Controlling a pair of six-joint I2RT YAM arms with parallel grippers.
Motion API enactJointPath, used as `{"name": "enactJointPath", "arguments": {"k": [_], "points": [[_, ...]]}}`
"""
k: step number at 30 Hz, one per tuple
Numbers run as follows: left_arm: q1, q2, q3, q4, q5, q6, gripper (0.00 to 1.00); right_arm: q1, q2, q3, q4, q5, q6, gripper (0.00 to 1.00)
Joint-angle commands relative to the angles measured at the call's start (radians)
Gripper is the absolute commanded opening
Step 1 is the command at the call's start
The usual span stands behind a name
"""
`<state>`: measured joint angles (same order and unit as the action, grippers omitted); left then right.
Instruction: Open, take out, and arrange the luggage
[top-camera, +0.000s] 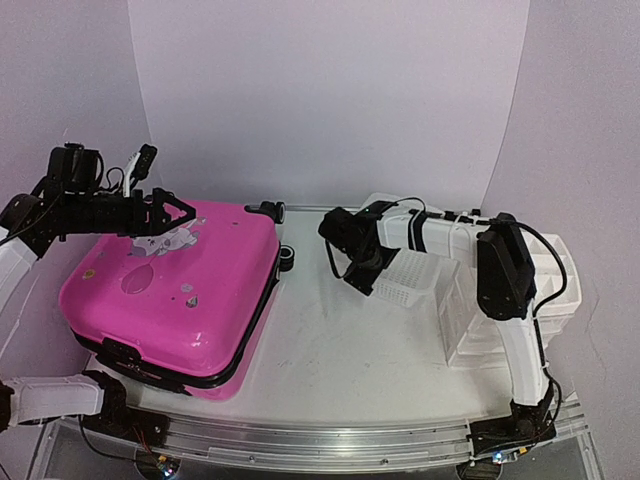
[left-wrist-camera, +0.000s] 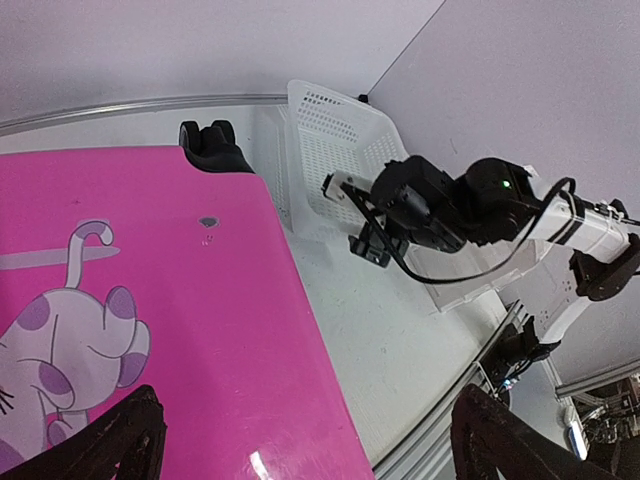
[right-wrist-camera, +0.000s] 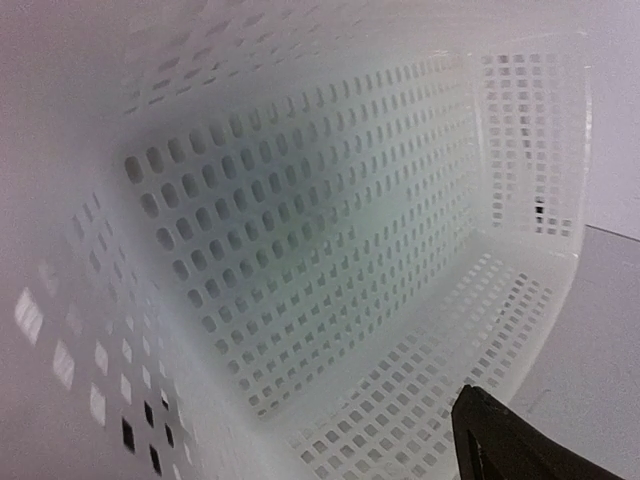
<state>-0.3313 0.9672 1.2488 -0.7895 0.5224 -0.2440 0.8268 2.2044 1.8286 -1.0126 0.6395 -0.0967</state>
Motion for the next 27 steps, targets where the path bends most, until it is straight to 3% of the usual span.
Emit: {"name": "enactJointPath", "arguments": {"k": [1, 4, 8, 16, 21, 27], "points": [[-0.003, -0.057, 0.014, -0.019, 0.001, -0.011, 1.00, -0.021, 0.032, 0.179, -0.040, 0.234, 0.060, 0.98], [-0.003, -0.067, 0.001, -0.029, -0.010, -0.011, 1.00, -0.027, 0.003, 0.225, -0.091, 0.187, 0.063, 0.98], [-0.003, -0.060, -0.003, -0.037, -0.023, -0.002, 0.99, 0.001, -0.116, 0.252, -0.219, -0.003, 0.088, 0.98], [-0.003, 0.010, 0.006, -0.037, -0.051, 0.002, 0.99, 0.078, -0.543, 0.000, -0.314, -0.222, 0.290, 0.98], [-0.003, 0.060, 0.020, -0.033, -0.061, 0.002, 0.99, 0.077, -0.771, -0.201, -0.393, -0.179, 0.417, 0.98], [-0.003, 0.101, 0.033, -0.019, -0.054, -0.008, 0.99, 0.037, -0.829, -0.291, -0.514, -0.039, 0.534, 0.98]]}}
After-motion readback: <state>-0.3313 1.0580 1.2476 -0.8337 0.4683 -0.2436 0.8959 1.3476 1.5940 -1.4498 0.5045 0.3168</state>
